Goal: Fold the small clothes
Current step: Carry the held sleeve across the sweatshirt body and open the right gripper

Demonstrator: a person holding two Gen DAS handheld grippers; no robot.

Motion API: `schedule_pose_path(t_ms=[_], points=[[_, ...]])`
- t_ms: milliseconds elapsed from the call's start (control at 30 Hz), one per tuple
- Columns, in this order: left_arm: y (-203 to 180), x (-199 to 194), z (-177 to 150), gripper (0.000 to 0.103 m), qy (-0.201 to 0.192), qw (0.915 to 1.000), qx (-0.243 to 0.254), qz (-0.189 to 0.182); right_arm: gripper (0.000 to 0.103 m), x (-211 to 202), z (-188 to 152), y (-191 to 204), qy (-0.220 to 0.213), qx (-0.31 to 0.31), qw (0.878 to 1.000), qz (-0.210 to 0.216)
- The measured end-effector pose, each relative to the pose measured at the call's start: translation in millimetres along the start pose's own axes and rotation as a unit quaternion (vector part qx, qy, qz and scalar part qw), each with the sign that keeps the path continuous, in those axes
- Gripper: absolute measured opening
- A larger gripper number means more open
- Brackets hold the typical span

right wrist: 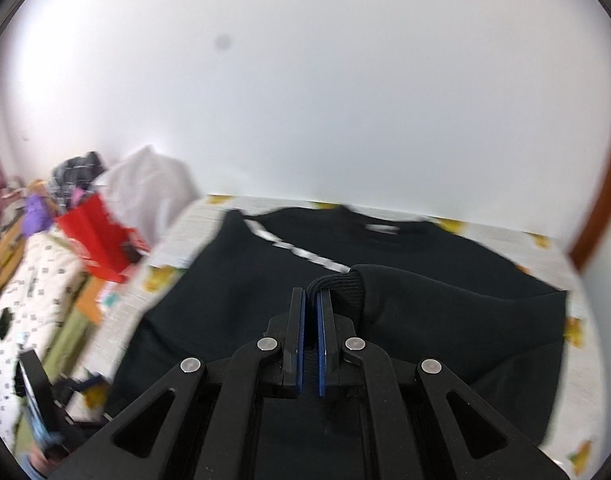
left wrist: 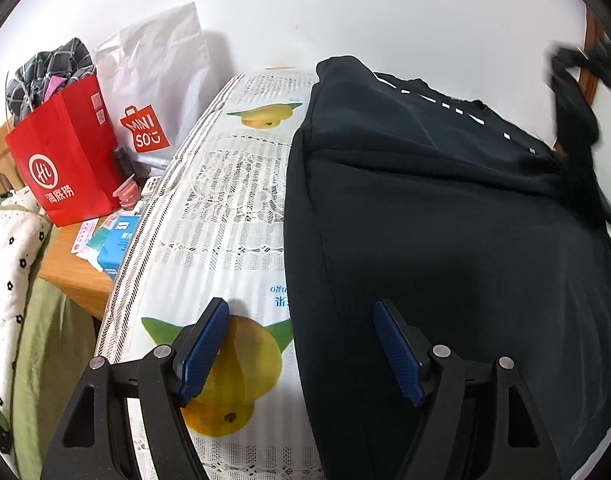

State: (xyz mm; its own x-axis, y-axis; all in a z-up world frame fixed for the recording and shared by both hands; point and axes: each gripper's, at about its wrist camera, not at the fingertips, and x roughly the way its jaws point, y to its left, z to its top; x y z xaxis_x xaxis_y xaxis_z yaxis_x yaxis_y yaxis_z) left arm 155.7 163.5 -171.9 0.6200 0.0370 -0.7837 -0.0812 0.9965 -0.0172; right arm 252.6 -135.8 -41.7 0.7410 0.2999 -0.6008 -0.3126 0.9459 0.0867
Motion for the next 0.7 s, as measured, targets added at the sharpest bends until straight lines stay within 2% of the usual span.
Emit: schedule_pose_path(t_ms=[267,467,567,633,667,700], points=[[-4,2,0,0.08,0.004,1.0,0.005,-0.002,0.005,75,30,67,0.006,-0.021,0.994,0.111],[-5,1,-1,0.08,0.004,1.0,0.005,-0.002,0.005,130,29,90,0.031,-0.025,0.989,0.142],[-4,1,-1,0.08,0.005,1.0,0.005,-0.002,0.015,151,22,87,0.052,-0.014,0.987,0.15],[-4,1,-1,0.081,0.004,1.0,0.005,-0.002,0.026,159,16,84,0.055,-0.005,0.985,0.161],[-4,1,-1,0.081,0.004,1.0,0.005,-0.002,0.034,160,14,81,0.059,-0.003,0.985,0.161],[-4,1,-1,0.081,0.004,1.0,0.005,-0.002,0.037,159,12,77,0.057,-0.005,0.986,0.155]])
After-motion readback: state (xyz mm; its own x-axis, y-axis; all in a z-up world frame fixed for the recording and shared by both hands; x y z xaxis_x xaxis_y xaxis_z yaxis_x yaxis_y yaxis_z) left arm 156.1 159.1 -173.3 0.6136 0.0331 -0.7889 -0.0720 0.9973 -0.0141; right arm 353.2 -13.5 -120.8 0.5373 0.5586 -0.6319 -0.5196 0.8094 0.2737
